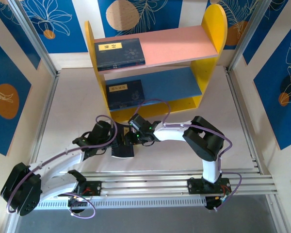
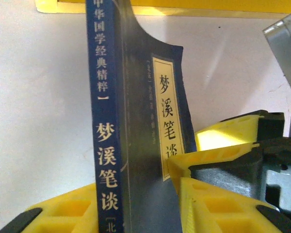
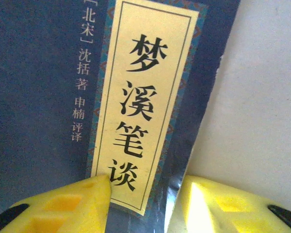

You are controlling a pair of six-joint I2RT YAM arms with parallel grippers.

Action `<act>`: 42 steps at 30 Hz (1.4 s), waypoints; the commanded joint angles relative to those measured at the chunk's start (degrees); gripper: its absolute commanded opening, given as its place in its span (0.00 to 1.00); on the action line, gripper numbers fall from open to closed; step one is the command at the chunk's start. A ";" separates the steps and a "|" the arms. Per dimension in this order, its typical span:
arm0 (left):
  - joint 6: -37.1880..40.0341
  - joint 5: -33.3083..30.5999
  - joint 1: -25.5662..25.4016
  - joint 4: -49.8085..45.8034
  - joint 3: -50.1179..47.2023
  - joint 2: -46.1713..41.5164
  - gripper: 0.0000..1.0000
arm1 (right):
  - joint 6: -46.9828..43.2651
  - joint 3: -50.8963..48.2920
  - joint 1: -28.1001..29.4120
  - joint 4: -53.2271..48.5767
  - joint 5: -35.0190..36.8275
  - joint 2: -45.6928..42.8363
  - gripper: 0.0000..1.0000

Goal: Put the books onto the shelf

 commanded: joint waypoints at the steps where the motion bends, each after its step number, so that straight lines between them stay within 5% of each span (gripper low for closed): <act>1: 1.47 -0.39 -0.69 -0.69 1.65 -0.76 0.33 | 0.37 -3.53 2.73 -3.00 -9.42 5.96 0.47; 18: 3.31 -1.81 -0.69 -4.12 3.62 -2.59 0.00 | -4.69 -7.08 -0.97 -6.43 -4.71 -4.39 0.56; 32: 10.61 6.70 -2.68 -10.19 13.51 -7.89 0.00 | -7.61 -12.85 -6.54 -9.17 2.73 -29.58 0.62; 42: 14.90 10.77 -5.80 -14.62 28.34 -11.11 0.00 | -10.64 -13.65 -17.81 -9.71 -4.67 -45.20 0.64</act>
